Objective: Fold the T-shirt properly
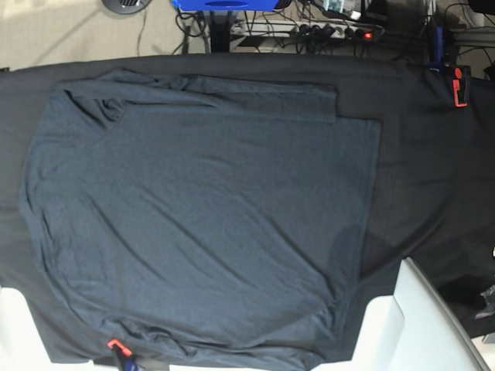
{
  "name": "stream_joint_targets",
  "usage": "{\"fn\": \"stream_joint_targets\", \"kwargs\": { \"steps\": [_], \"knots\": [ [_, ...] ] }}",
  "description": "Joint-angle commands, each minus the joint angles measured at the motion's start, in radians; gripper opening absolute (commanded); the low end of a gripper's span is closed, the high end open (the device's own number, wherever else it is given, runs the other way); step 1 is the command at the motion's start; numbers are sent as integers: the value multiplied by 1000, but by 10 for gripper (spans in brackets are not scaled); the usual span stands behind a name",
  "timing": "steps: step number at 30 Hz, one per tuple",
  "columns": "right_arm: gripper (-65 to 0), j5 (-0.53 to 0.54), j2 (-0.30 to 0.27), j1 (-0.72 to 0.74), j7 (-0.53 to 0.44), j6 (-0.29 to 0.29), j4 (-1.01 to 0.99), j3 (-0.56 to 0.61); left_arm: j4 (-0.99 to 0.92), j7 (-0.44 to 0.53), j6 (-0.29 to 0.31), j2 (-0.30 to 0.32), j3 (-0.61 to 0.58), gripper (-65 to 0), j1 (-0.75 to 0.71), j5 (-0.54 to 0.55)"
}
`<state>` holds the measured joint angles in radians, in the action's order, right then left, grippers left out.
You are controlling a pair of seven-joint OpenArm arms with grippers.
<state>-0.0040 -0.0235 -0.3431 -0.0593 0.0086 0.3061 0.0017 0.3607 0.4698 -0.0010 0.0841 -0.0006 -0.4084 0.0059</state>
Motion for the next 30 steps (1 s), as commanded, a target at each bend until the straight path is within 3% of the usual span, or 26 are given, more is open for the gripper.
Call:
{"fn": "stream_joint_targets", "kwargs": {
  "steps": [1,4,7,10,15,19,20,21,23,26,28,30],
  "knots": [
    [-650,5,-5,-69,2,-2,71,-4,27,45,-6,9,1,-650,-57,1],
    [-650,6,-5,-245,29,-2,390,-7,148,157,-6,33,1,-650,-157,1],
    [-650,6,-8,-414,132,-2,756,-7,295,257,-6,65,3,-650,-272,3],
    [-650,6,-8,-540,152,-2,1039,-7,438,356,-6,90,3,-650,-361,27],
    [-650,11,-5,-649,152,-2,1375,-9,756,398,-4,151,-2,-650,-482,282],
    [-627,152,-6,-641,158,3,1547,-56,981,398,-4,224,-11,-650,-539,447],
    [-596,192,-6,-627,161,18,1576,-67,1015,398,-4,237,-11,-606,-542,467],
    [-539,233,-11,-615,180,50,1605,-78,1046,396,-4,254,-11,-517,-544,480],
    [-371,310,-49,-581,253,143,1657,-79,1092,346,-4,271,-11,-392,-539,500],
    [-111,465,-86,-529,345,284,1666,-79,1127,178,-4,271,-11,-369,-488,529],
    [-57,533,-97,-509,365,351,1652,-79,1128,85,-4,266,-11,-369,-455,555],
    [-69,556,-109,-500,368,393,1645,-79,1127,20,-3,265,-11,-369,-419,604]
  ]
}}
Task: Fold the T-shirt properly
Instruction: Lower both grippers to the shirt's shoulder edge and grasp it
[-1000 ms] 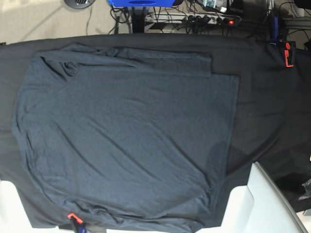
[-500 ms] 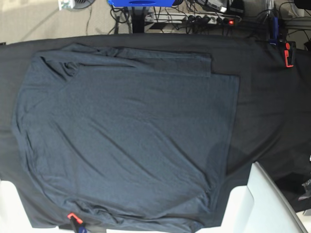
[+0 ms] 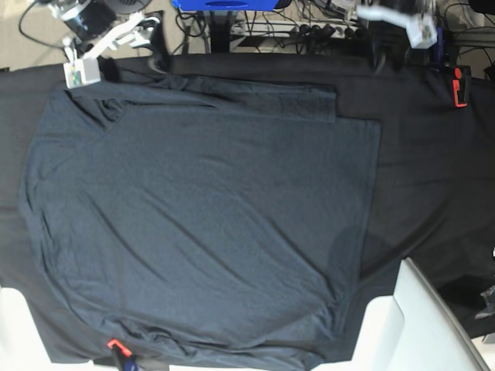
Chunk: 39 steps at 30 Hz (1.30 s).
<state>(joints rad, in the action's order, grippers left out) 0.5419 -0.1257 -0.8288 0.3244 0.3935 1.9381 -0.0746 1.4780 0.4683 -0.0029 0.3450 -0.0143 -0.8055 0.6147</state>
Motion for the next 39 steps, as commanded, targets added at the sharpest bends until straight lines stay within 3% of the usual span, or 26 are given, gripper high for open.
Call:
{"fn": "stream_joint_targets", "kwargs": {
  "steps": [1,3,8,15,22,27,32,34,37,39],
  "knots": [
    [-81,10,-9,-11,-15,14,13,-3,6,-9,-1,4,3,-367,-4,29],
    [-102,8,-10,-10,-17,14,13,-3,5,-55,4,4,3,-367,33,80],
    [-122,8,-12,10,-18,14,13,-4,3,-173,113,-22,4,-367,113,96],
    [-122,11,-5,22,-17,14,13,-67,-53,-308,114,-110,4,-367,205,96],
    [-120,13,-5,24,-17,14,13,-126,-153,-329,114,-148,3,-367,258,96],
    [-120,14,-2,55,-17,12,-26,-167,-159,-329,114,-154,-91,-367,285,96],
    [-120,14,64,116,-15,12,-115,-262,-159,-329,114,-157,-109,-372,286,96],
    [-120,14,91,148,-14,12,-162,-330,-159,-329,114,-157,-105,-426,286,96],
    [-120,14,102,194,-14,14,-225,-399,-159,-329,114,-154,-105,-627,288,96],
    [-120,14,102,227,-14,14,-268,-436,-159,-329,114,-154,-105,-650,288,96]
  ]
}}
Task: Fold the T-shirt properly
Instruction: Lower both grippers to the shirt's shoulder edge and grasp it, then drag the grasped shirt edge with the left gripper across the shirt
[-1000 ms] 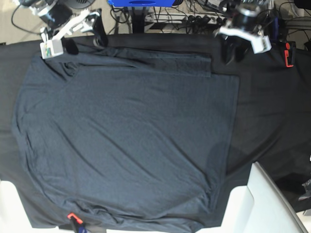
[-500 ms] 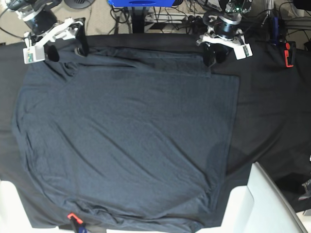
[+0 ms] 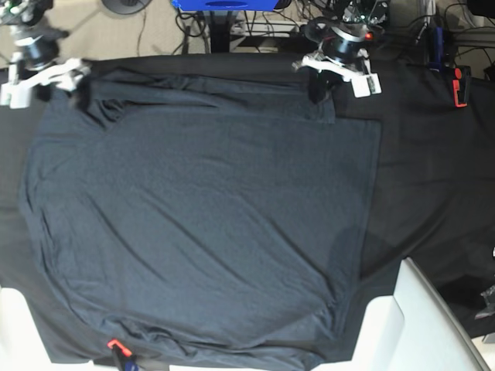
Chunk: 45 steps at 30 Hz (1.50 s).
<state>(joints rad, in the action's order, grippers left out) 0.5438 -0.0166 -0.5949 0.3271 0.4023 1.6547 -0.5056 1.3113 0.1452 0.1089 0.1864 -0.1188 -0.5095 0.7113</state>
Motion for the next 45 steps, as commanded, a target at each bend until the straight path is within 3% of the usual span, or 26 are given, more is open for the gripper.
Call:
{"fn": "stream_joint_targets", "kwargs": {
  "steps": [1,5,11,20,23,25,29,32,38,45],
  "knots": [
    [-120,12,-7,11,-16,5,-8,-26,7,-6,2,5,0,-650,-8,0],
    [-120,12,-7,74,-10,5,-101,-87,9,-6,2,6,0,-650,-8,0],
    [-122,11,-10,149,155,7,-190,-175,53,-6,2,6,0,-650,-24,0],
    [-123,8,-7,154,163,7,-198,-169,141,-6,2,37,-2,-650,-51,0],
    [-134,9,-7,163,208,8,-198,-169,153,-6,2,52,0,-650,-51,0],
    [-206,8,-7,180,231,8,-199,-169,155,-6,2,57,0,-650,-50,0],
    [-434,6,-7,212,266,8,-222,-170,156,-6,2,57,0,-650,-48,0],
    [-536,6,-9,235,275,8,-258,-170,156,-6,2,57,0,-650,-48,0],
    [-650,6,-10,244,275,8,-273,-170,156,-6,2,57,0,-650,-48,-2],
    [-648,6,-12,258,275,4,-267,-170,224,-8,2,60,0,-650,-45,-6]
  ]
}}
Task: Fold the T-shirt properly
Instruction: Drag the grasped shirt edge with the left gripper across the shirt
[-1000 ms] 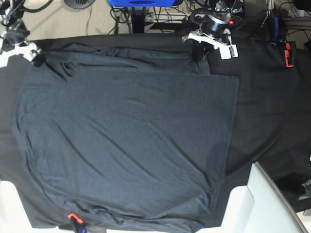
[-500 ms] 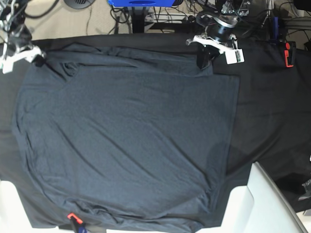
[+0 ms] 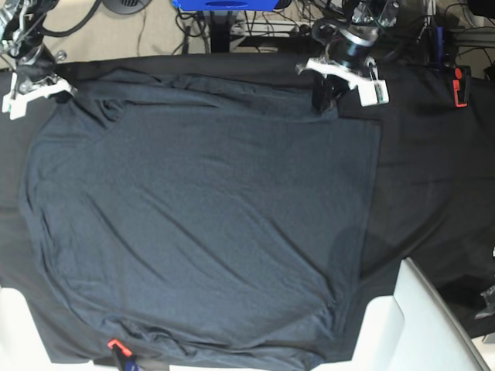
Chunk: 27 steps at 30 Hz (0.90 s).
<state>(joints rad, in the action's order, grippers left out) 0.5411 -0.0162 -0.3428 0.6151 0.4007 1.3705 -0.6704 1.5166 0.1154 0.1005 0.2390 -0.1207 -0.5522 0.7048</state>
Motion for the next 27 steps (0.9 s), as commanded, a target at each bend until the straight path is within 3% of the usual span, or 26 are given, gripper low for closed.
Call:
{"fn": "stream_joint_targets", "kwargs": {
  "steps": [1,4,6,11,16,27],
  "knots": [
    [-648,7,-14,9,-11,4,17,-5,45,22,11,20,2,-650,-2,0],
    [-648,7,-15,11,-11,2,34,-5,115,19,9,49,-4,-650,30,0],
    [-648,7,-23,11,4,2,70,-5,141,-35,-15,63,0,-650,59,0],
    [-648,7,-38,81,154,-3,109,-16,164,-184,-74,67,-3,-650,168,0],
    [-648,7,-51,138,191,-102,108,-7,163,-194,-75,61,-10,-650,241,0],
    [-648,6,-52,227,213,-131,88,-7,98,-194,-75,59,-37,-650,384,0]
  ]
}}
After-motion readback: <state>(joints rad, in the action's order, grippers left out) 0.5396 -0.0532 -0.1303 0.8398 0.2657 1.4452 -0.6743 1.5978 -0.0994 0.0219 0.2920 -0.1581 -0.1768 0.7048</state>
